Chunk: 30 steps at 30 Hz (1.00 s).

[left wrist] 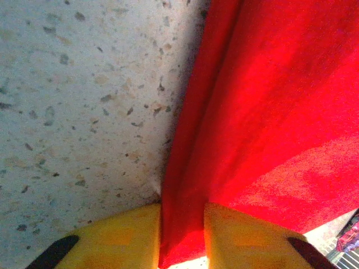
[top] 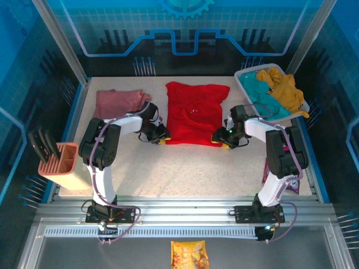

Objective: Fold and stack the t-shirts

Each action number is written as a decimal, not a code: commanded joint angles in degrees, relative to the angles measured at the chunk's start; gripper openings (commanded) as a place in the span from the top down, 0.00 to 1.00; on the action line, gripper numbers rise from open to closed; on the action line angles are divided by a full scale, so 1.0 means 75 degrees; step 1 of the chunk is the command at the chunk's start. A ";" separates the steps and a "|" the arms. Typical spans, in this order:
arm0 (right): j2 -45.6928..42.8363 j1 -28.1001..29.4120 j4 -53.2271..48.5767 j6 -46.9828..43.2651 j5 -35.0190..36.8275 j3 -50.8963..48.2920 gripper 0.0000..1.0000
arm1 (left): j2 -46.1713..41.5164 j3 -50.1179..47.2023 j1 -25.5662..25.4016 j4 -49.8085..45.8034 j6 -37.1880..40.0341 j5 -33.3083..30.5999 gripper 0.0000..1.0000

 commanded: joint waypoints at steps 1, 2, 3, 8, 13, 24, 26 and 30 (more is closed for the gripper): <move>0.0251 0.0311 0.0564 0.0038 -0.0465 0.0067 0.47 | 0.0180 0.0108 -0.0101 0.0079 -0.0094 0.0038 0.78; 0.0236 0.0299 0.0579 0.0041 -0.0472 0.0051 0.49 | 0.0178 0.0101 -0.0109 0.0113 -0.0130 0.0039 0.79; 0.0231 0.0302 0.0590 0.0038 -0.0486 0.0041 0.51 | 0.0177 0.0103 -0.0113 0.0142 -0.0159 0.0036 0.81; 0.0201 0.0289 0.0727 0.0067 -0.0511 0.0005 0.64 | 0.0144 0.0138 -0.0121 0.0300 -0.0323 0.0051 0.88; 0.0141 0.0253 0.0575 -0.0003 -0.0408 0.0031 0.71 | 0.0033 0.0129 -0.0115 0.0352 -0.0401 -0.0135 1.00; -0.0567 0.0175 0.0166 -0.0214 -0.0303 -0.0172 1.00 | -0.0637 -0.0323 -0.0121 0.0718 -0.0699 -0.0099 1.00; -0.0775 0.0215 0.0103 -0.0232 -0.0300 -0.0271 1.00 | -0.0827 -0.0484 -0.0135 0.0663 -0.0722 -0.0066 1.00; -0.1253 0.0303 -0.0023 -0.0255 -0.0282 -0.0617 1.00 | -0.1441 -0.1046 -0.0202 0.0543 -0.0708 -0.0139 1.00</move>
